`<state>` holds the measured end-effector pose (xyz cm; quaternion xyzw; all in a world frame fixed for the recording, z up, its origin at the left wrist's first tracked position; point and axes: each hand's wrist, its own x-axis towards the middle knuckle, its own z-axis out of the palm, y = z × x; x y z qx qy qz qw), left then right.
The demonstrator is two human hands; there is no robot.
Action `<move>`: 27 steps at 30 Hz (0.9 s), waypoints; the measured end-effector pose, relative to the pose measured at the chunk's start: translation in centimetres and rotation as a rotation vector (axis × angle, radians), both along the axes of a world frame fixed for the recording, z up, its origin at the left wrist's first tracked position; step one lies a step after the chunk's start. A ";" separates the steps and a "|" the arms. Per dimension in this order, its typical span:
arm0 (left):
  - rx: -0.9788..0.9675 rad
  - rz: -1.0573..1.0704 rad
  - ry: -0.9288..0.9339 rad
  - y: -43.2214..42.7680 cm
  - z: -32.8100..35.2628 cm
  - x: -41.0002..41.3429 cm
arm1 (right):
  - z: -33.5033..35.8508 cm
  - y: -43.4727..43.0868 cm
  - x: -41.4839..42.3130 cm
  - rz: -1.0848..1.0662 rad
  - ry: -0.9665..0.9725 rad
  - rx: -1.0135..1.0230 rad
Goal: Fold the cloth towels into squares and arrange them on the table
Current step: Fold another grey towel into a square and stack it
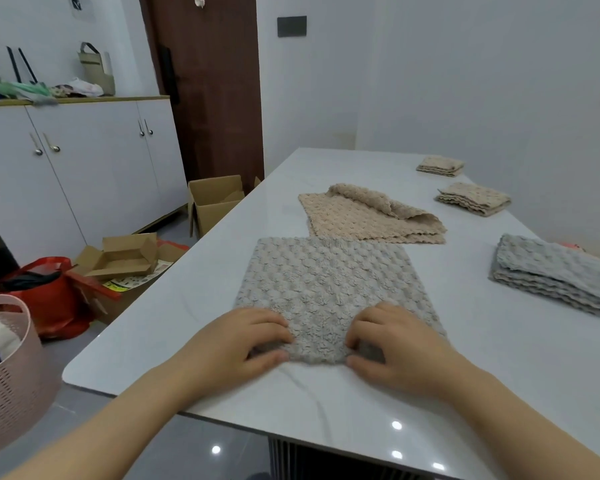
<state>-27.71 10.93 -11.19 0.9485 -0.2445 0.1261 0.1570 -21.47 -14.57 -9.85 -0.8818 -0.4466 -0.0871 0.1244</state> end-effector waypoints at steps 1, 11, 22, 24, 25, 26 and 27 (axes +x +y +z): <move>0.023 0.001 -0.046 0.0 0.0 0.0 | -0.1 0.1 0.0 0.009 -0.073 -0.016; 0.068 0.304 -0.144 -0.5 0.9 0.7 | 1.5 -3.1 2.1 -0.175 -0.010 -0.022; -1.034 0.461 0.240 0.9 3.6 4.0 | 2.6 -3.9 4.8 -0.429 0.458 0.646; -0.977 0.518 0.263 0.7 3.1 4.7 | 2.5 -3.5 4.9 -0.440 0.539 0.734; -0.875 0.549 0.256 0.8 2.8 4.9 | 2.4 -3.4 5.0 -0.445 0.550 0.725; -0.771 0.575 0.236 0.9 2.6 5.0 | 2.3 -3.4 5.0 -0.453 0.556 0.696; -0.699 0.603 0.220 1.0 2.5 5.0 | 2.2 -3.5 5.0 -0.461 0.564 0.669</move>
